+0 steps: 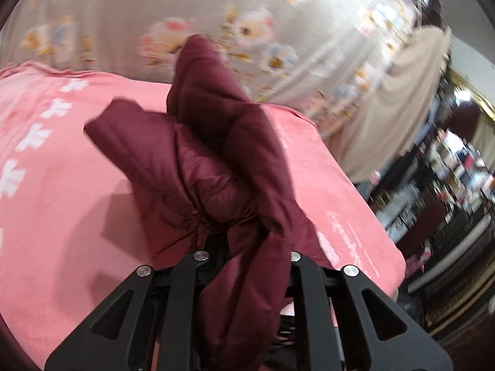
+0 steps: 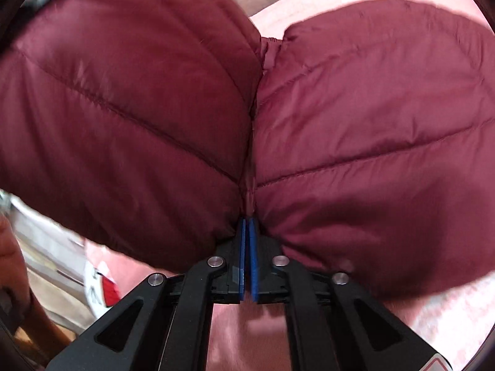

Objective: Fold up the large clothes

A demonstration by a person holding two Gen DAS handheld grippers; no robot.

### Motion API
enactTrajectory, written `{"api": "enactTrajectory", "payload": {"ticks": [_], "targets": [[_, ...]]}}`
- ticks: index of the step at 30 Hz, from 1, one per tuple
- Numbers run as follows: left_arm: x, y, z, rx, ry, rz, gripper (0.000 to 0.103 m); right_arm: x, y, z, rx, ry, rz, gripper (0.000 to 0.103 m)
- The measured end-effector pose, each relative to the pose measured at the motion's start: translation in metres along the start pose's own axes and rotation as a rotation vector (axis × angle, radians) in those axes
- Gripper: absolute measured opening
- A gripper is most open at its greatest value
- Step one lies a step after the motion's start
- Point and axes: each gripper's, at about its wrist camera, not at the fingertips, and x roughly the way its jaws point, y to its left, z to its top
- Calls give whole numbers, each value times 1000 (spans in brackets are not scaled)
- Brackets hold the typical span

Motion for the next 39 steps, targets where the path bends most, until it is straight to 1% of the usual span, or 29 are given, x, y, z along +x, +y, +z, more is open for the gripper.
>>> {"api": "enactTrajectory", "payload": {"ticks": [1,3,5,6,8,10,12,14,17,19,20,21,22,24,25,30,33,34,37,39], "targets": [[11,-7,1,10,15,-9,14,-5,-10,0,59,1,55,0],[36,-24,2,38,50,-28,14,-19,-17,-3,89,-10,86,0],[64,-42,2,70,92,-35,14,-41,-26,-8,102,-34,91,1],[75,-50,2,86,107,-34,14,-50,-30,-11,107,-45,88,5],[97,-65,1,113,139,-28,14,-76,-46,-18,144,-74,68,8],[123,-79,-3,136,176,-20,14,-98,-61,-24,181,-105,45,9],[146,-91,-4,145,208,-14,14,-116,-75,-28,205,-133,8,9],[165,-99,-7,151,233,-3,14,-131,-85,-30,213,-162,-50,9],[190,-112,-11,164,268,10,14,-157,-99,-30,227,-243,-172,9],[201,-120,-16,175,286,16,14,-170,-108,-26,234,-297,-234,9],[208,-125,-18,183,295,22,14,-170,-107,-24,233,-308,-270,9],[211,-127,-21,190,299,26,14,-170,-113,-19,229,-305,-327,9],[214,-129,-23,197,302,32,14,-167,-117,-17,230,-294,-345,9],[220,-134,-25,211,309,40,14,-154,-125,-13,238,-244,-330,9],[222,-135,-26,215,313,41,14,-149,-127,-13,236,-232,-327,9],[231,-146,-28,249,333,40,14,-137,-129,-2,213,-214,-331,7],[241,-150,-35,270,363,44,14,-133,-129,2,238,-218,-288,7],[245,-152,-36,276,370,48,14,-136,-134,1,261,-221,-259,7],[256,-153,-46,297,386,68,15,-147,-146,1,334,-229,-180,7],[259,-152,-51,311,382,78,15,-162,-150,2,356,-253,-161,8]]}}
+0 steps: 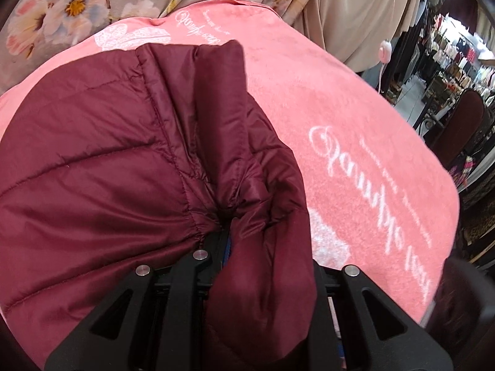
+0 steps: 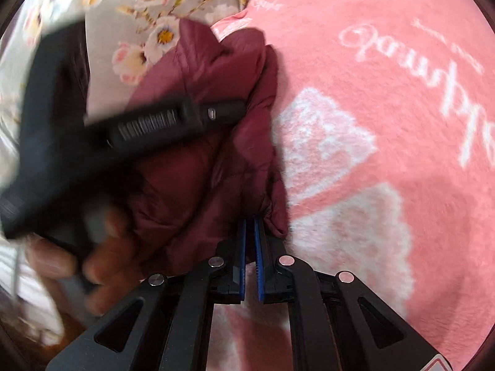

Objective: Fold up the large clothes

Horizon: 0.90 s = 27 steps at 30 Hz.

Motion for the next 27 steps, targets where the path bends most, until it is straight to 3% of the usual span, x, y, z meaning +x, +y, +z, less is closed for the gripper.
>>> {"api": "enactTrajectory", "payload": {"ticks": [5,7,9,11,15,19,22,23,24,25,26,27], "targets": [[0,1,-6,12,-25,-8,20,-38,12,33,8,-113,29,15],[-10,1,-6,-9,-40,-57,34,-48,19,55,-1,-146,25,24],[-35,4,-6,-41,-66,-127,58,-59,34,82,-26,-183,31,47],[-66,9,-9,-55,-128,-134,60,-59,55,109,-63,-207,68,59],[-125,48,-9,-176,-237,-139,68,-38,79,145,-64,-160,90,60],[-163,104,-10,-328,-300,-4,69,10,81,164,18,-50,52,60],[-172,138,-17,-404,-304,91,69,45,72,167,64,51,22,58],[-172,142,-18,-418,-301,95,69,52,71,165,60,70,13,50],[-173,148,-21,-441,-299,99,69,57,70,164,48,91,4,31],[-171,151,-22,-452,-294,97,69,59,71,167,41,99,5,20],[-169,154,-22,-458,-286,90,69,57,70,171,44,93,12,10],[-167,154,-22,-460,-278,92,69,49,70,177,42,73,34,8]]}}
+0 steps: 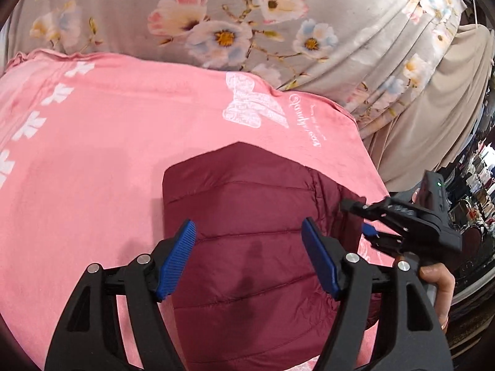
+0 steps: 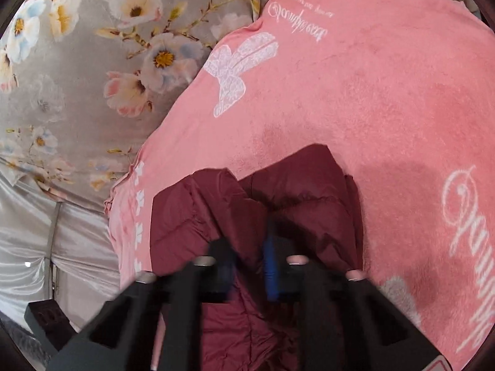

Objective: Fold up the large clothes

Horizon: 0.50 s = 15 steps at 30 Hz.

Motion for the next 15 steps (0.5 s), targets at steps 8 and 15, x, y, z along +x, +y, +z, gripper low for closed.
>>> {"api": "enactTrajectory", "payload": {"ticks": [8,15], "targets": [[19,-22,14,60,-9,-1,68,-12,-16,4,-67,-38,-97,6],[82,-36,12,111,79,77,68,20,-40,-6,-89,-24,-159,6]]}}
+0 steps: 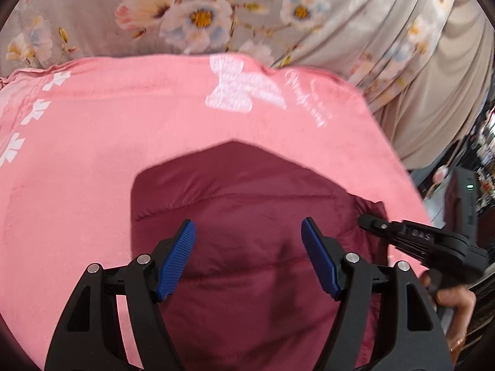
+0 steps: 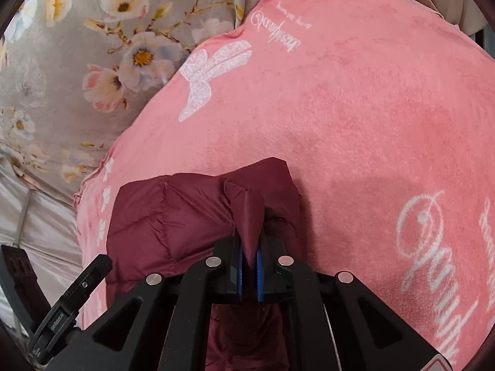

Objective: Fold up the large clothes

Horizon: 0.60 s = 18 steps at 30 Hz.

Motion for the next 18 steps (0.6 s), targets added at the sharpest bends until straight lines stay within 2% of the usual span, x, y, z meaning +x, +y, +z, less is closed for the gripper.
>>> {"api": "enactTrajectory", "payload": {"ticks": [10,18], "targets": [[32,-6,-20,83,-5,117,69,28,-1,-22,-83,-61,-73,2],[50,-5,-29,103,-14,158,73,34,-9,-30,-97,-118,-61,1]]}}
